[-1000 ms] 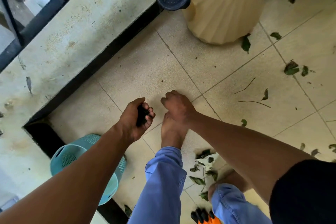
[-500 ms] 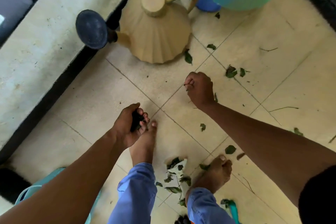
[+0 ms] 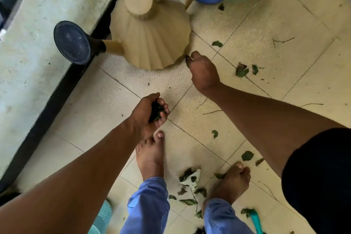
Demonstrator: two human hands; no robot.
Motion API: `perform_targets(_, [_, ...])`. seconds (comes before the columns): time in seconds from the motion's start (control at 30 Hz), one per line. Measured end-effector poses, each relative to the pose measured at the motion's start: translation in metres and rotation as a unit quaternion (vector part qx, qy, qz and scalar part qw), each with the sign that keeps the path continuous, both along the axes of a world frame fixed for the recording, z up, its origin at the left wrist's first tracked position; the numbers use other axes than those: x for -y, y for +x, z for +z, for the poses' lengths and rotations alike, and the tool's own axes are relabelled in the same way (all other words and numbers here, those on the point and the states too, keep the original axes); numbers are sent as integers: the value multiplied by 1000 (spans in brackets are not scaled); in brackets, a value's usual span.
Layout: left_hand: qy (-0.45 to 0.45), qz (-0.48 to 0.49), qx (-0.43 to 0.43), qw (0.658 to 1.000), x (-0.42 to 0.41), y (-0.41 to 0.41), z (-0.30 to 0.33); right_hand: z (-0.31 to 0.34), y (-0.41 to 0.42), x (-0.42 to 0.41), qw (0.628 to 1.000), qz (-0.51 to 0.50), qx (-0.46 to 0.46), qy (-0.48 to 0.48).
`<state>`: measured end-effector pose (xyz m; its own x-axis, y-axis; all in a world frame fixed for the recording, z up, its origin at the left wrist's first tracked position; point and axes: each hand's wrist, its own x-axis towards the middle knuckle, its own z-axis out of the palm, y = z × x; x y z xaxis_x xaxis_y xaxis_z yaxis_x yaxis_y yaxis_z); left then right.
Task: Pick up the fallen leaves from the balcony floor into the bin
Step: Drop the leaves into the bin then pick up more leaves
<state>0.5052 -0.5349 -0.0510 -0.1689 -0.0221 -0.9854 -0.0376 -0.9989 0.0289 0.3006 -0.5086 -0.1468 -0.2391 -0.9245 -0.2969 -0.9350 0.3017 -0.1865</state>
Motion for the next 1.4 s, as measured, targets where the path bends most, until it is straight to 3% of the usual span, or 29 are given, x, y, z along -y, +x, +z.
perform_targets(0.1, [0,-19,5,1000,-3,1,-3,-1,2,-3,996,82,-28,7])
perform_targets(0.17, [-1,-16,9,1000,-5,3,-6,-4,-1,-4,999,47,2,3])
perform_targets(0.27, [-2,-9,18,1000,-9,5,-9,4,2,-10,988,-81,126,-28])
perform_targets(0.37, [1,2,28,1000,-15,-2,-6,44,20,-29,934,-179,291,-101])
perform_targets(0.43, [-8,5,32,999,-20,-10,-2,79,36,-48,905,-199,350,-136])
perform_targets(0.5, [-16,18,17,1000,-28,-20,5,109,51,-69,899,-185,366,-156])
perform_targets(0.6, [-24,34,-29,999,-44,-37,20,134,65,-95,919,-131,330,-168])
perform_targets(0.77, [2,23,-76,997,-64,-60,49,142,53,-122,976,-15,153,-153])
perform_targets(0.93, [7,5,-64,998,-82,-86,75,164,35,-146,980,6,147,-137])
perform_targets(1.13, [32,20,-74,997,-107,-114,109,219,23,-165,979,-16,183,-84])
perform_targets(1.27, [21,31,-80,996,-113,-141,133,252,18,-178,989,-62,113,-77])
perform_targets(1.4, [-4,-36,-85,996,-113,-167,136,260,-10,-180,990,-90,73,-81])
